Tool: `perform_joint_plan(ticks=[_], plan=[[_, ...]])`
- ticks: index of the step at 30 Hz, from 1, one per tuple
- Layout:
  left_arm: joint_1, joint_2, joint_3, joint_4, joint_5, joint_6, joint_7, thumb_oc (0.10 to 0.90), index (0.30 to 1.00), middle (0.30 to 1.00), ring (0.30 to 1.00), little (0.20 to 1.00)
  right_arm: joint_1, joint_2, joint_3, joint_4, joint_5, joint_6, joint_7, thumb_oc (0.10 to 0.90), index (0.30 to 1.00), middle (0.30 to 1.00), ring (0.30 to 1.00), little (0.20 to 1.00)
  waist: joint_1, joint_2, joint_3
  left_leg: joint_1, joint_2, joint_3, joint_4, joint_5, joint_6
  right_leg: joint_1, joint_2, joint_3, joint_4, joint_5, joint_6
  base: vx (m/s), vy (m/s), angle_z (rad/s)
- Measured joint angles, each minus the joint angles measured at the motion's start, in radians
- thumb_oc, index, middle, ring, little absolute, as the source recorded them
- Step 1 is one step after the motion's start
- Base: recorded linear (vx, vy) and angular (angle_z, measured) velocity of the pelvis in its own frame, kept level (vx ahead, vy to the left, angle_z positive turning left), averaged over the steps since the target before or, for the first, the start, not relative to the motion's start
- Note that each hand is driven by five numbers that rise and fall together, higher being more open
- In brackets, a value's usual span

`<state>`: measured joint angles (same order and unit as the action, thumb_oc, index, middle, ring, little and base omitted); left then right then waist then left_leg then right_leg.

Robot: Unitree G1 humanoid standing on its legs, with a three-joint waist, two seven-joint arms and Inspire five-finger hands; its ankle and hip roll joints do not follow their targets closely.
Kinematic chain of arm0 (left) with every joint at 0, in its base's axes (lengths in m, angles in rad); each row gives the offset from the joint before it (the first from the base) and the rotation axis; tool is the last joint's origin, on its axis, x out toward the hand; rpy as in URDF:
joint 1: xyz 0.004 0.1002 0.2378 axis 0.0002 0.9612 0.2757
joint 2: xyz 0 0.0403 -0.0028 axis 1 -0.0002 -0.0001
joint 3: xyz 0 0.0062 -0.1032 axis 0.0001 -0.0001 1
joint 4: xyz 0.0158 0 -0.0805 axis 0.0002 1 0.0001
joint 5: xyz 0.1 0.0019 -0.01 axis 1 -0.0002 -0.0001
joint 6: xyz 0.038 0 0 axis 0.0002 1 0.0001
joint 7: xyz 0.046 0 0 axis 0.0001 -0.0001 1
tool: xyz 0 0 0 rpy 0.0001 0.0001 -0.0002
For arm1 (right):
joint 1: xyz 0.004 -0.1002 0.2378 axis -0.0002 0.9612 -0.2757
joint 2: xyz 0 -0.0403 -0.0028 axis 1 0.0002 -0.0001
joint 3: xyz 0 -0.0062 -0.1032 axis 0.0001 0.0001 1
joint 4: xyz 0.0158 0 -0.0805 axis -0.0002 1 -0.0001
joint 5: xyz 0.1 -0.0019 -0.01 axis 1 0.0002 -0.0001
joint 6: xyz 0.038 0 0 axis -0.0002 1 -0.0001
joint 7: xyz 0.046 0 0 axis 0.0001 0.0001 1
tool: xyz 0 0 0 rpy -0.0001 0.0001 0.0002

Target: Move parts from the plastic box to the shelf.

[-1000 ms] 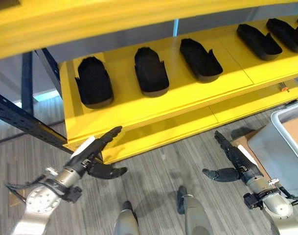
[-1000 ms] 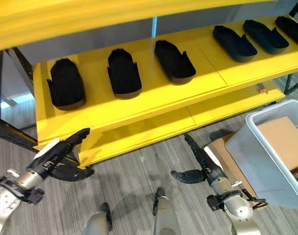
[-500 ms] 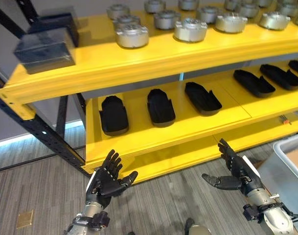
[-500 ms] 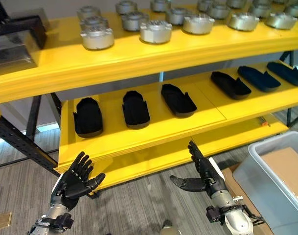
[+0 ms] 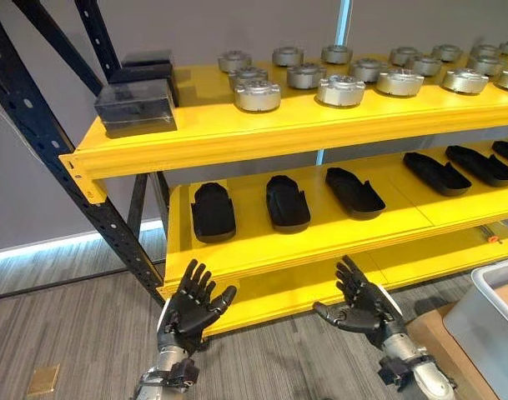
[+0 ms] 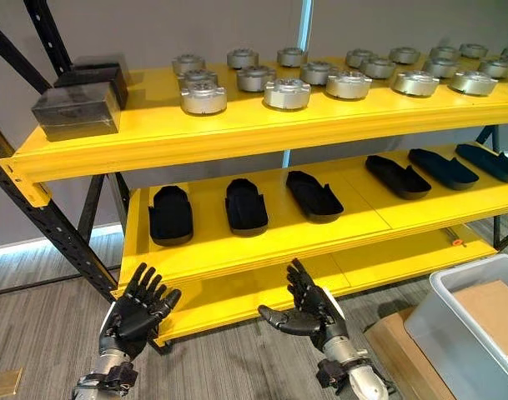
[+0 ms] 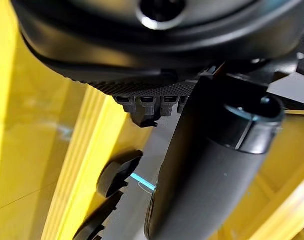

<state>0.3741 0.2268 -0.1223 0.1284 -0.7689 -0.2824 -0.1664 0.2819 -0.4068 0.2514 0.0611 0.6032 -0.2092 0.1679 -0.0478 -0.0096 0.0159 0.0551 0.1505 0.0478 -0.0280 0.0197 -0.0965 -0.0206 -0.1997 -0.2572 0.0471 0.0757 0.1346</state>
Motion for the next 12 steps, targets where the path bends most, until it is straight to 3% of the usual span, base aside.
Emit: perform_joint_plan(ticks=[12], plan=[[-0.026,0.029,-0.022,0.036,0.076,-0.001,0.054,0.900,1.000,1.000,1.000,1.000,-0.046,0.012,0.070,0.033,0.028,0.018,-0.025,0.900,1.000,1.000,1.000,1.000,0.004,-0.014,-0.008,0.035,-0.024,0.002,-0.032,0.009,0.011,0.040,-0.016,0.004,-0.052,0.027,0.017,0.00,0.025,0.00]])
